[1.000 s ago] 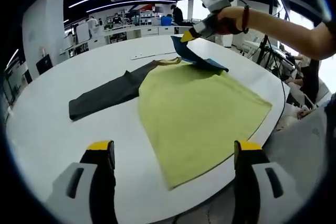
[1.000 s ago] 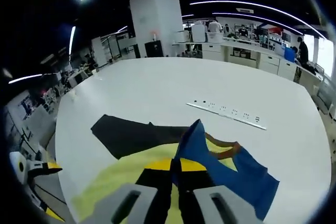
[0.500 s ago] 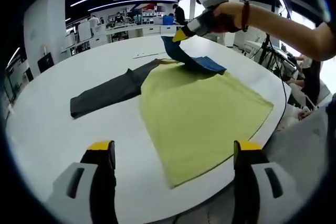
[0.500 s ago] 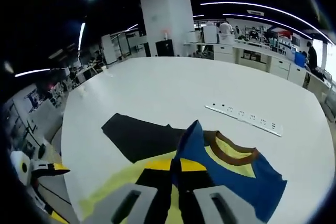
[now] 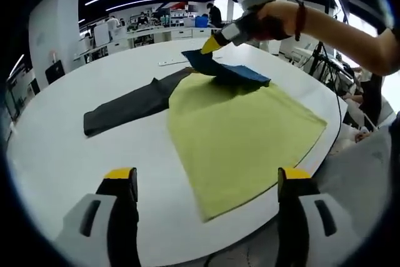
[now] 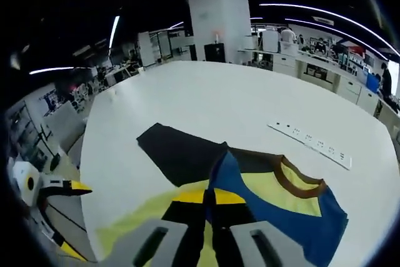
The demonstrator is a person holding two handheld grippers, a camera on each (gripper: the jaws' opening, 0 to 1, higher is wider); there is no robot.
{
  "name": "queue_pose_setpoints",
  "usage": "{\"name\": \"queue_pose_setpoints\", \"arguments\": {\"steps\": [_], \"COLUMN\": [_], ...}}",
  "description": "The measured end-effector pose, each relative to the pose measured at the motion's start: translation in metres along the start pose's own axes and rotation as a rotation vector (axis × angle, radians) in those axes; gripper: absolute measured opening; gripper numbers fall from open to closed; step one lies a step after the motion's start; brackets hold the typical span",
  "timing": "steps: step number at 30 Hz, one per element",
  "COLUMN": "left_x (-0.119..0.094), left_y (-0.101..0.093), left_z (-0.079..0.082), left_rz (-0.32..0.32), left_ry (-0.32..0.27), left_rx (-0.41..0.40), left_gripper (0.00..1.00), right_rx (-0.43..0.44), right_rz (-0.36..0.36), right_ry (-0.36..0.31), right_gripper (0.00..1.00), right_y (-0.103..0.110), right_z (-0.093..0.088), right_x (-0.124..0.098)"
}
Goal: Fold the garment on the visible template until the final outline fits inside the template.
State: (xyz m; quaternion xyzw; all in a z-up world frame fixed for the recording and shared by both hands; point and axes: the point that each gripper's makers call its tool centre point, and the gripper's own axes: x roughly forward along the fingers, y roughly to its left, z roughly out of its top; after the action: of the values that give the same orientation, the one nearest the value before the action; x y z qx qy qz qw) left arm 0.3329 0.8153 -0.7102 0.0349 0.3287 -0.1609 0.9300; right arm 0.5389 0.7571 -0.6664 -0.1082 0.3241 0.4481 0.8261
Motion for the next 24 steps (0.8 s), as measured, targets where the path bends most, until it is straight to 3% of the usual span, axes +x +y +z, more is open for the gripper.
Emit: {"name": "queue_pose_setpoints", "arguments": {"steps": [16,24], "left_x": [-0.005,-0.003], "left_y": [0.003,0.002], "left_z": [-0.008,-0.006], "left_rz": [0.01,0.007], "left_ry": [0.011,0.009], "left_rx": [-0.014,-0.008], "left_gripper": [0.9,0.9], "right_rx": [0.029,0.062], "right_rz": [0.019,0.079], "right_ry": [0.05,0.088], "right_gripper": [0.0,0.0], "right_y": [0.019,0.038], "right_z": [-0.029,-0.049], "right_x": [0.031,0.046]}}
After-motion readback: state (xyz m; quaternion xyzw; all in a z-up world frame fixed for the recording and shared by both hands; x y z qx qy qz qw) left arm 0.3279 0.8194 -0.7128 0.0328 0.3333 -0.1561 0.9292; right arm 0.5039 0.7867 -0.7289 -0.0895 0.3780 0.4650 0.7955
